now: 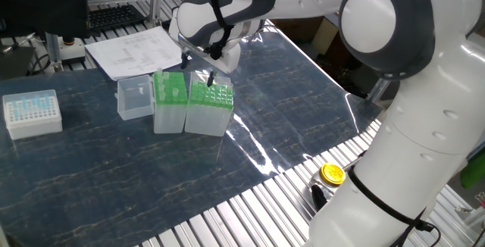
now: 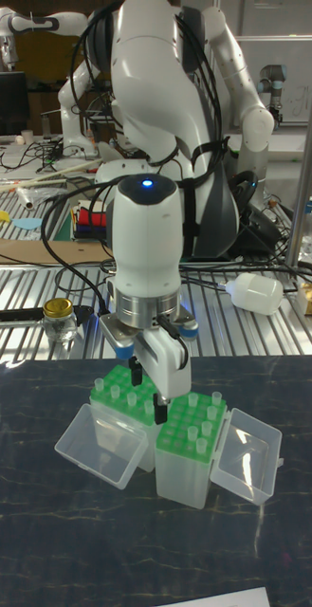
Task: Transfer all large pipette tips from one holder to another
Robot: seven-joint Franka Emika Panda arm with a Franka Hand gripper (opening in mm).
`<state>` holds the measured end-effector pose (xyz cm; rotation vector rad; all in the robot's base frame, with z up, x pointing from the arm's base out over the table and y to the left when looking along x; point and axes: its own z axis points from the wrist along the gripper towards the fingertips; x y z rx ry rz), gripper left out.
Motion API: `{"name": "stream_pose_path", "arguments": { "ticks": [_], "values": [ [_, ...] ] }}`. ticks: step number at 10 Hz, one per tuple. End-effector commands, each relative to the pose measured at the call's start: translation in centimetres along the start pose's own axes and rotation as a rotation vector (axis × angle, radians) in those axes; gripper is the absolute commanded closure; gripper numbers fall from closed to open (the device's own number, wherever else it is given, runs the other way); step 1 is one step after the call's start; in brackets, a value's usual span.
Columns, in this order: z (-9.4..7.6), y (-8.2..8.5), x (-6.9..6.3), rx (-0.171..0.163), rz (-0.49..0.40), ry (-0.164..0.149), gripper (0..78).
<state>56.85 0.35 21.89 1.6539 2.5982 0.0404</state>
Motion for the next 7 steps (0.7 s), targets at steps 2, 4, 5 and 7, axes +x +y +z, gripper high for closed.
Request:
{"name": "stream_pose_path", "arguments": {
  "ticks": [2,4,5,7],
  "values": [
    [1.10,-0.18,0.79,-0.022,0.139,-0.019,0.1],
    [1.21,-0.29,0.91,-0.027,0.143,-0.019,0.1],
    [1.43,-0.21,0.99,-0.030,0.146,-0.023,0.1],
    [1.56,-0.13,1.03,-0.029,0.138,-0.026,0.1]
  ]
}}
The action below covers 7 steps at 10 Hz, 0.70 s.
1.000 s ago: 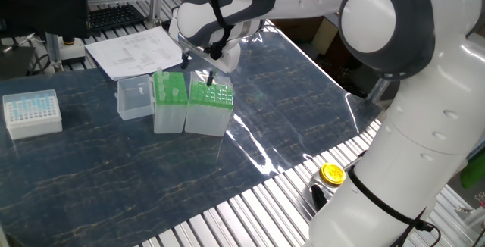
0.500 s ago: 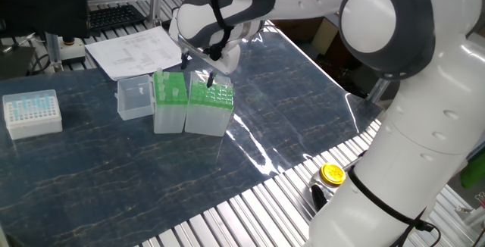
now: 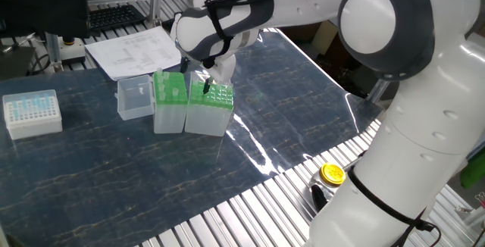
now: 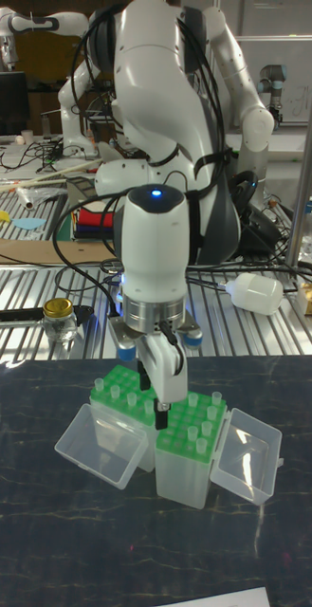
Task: Transfer all large pipette tips from one holder to another
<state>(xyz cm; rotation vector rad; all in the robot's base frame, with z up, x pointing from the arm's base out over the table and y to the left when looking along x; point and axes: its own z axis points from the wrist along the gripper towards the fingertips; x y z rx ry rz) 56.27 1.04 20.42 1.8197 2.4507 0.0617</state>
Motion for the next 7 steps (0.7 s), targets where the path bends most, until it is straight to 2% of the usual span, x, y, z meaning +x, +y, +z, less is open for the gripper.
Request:
{"name": "stream_pose_path", "arguments": {
  "ticks": [1,7],
  "values": [
    [0.18,0.15,0.09,-0.005,-0.012,-0.009,0.1],
    [0.33,0.08,-0.09,-0.004,-0.016,-0.011,0.1]
  ]
}}
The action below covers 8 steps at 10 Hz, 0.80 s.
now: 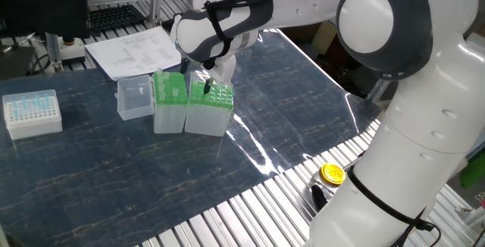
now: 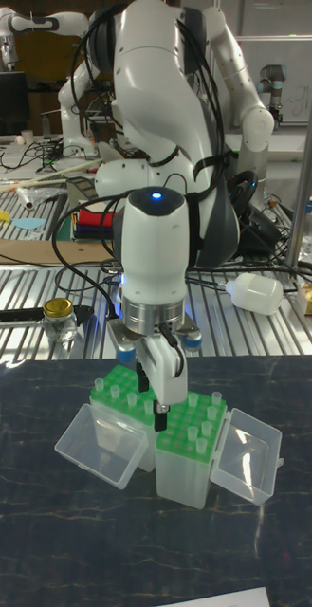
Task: Transfer all large pipette tips from one holder to another
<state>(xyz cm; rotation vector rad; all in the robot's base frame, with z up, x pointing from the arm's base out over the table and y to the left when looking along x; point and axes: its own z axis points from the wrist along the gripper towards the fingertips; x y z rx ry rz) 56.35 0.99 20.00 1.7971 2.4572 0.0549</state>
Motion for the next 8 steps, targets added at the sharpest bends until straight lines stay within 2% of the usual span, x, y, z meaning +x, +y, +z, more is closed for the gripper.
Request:
{"name": "stream_pose_path", "arguments": {
  "ticks": [1,2,8],
  "values": [
    [-0.08,0.01,-0.01,-0.002,-0.007,-0.004,0.1],
    [-0.08,0.01,-0.01,-0.002,-0.007,-0.004,76.2],
    [-0.08,0.01,-0.01,-0.002,-0.007,-0.004,76.2]
  ]
}}
